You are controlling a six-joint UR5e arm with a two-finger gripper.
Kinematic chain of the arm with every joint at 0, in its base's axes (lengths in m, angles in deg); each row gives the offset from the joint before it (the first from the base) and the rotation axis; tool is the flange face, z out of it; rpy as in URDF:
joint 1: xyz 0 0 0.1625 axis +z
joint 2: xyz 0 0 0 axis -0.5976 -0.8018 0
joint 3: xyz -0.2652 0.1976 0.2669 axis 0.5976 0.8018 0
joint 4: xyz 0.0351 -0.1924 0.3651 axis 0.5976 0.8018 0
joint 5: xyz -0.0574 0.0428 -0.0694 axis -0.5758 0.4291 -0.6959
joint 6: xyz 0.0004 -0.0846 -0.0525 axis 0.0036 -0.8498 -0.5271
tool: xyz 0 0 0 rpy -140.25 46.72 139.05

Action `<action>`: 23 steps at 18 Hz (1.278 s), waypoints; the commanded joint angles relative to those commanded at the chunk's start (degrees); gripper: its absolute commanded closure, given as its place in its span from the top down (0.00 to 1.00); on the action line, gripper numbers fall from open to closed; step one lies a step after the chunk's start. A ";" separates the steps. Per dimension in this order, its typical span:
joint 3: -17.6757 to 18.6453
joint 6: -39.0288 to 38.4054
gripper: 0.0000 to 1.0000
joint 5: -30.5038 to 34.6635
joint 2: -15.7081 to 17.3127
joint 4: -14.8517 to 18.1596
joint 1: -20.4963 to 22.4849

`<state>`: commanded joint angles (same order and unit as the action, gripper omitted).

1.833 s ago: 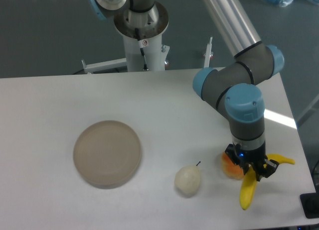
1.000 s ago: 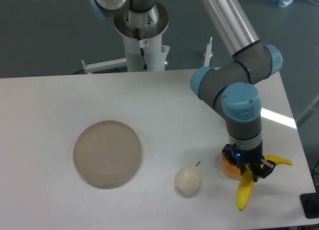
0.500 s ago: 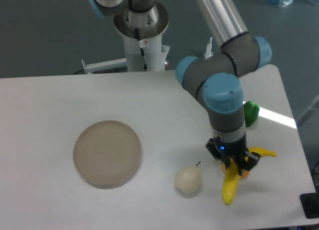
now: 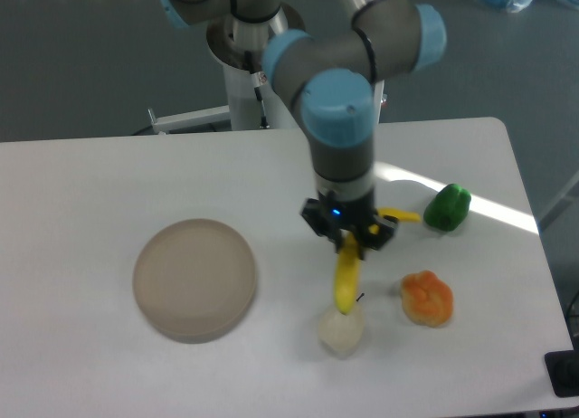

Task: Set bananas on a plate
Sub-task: 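Lift the banana and carry it over to the beige plate, then lower the banana onto the plate surface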

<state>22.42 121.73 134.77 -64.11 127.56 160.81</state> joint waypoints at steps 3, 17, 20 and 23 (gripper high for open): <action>1.68 -5.18 0.27 -0.28 -0.69 -1.05 -3.60; 4.05 -17.07 0.27 3.59 -10.36 -6.68 -14.86; 4.05 -17.33 0.27 3.86 -10.45 -6.68 -15.65; 4.31 -17.33 0.27 4.12 -10.89 -6.68 -16.62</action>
<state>26.73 104.40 138.89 -74.99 120.88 144.19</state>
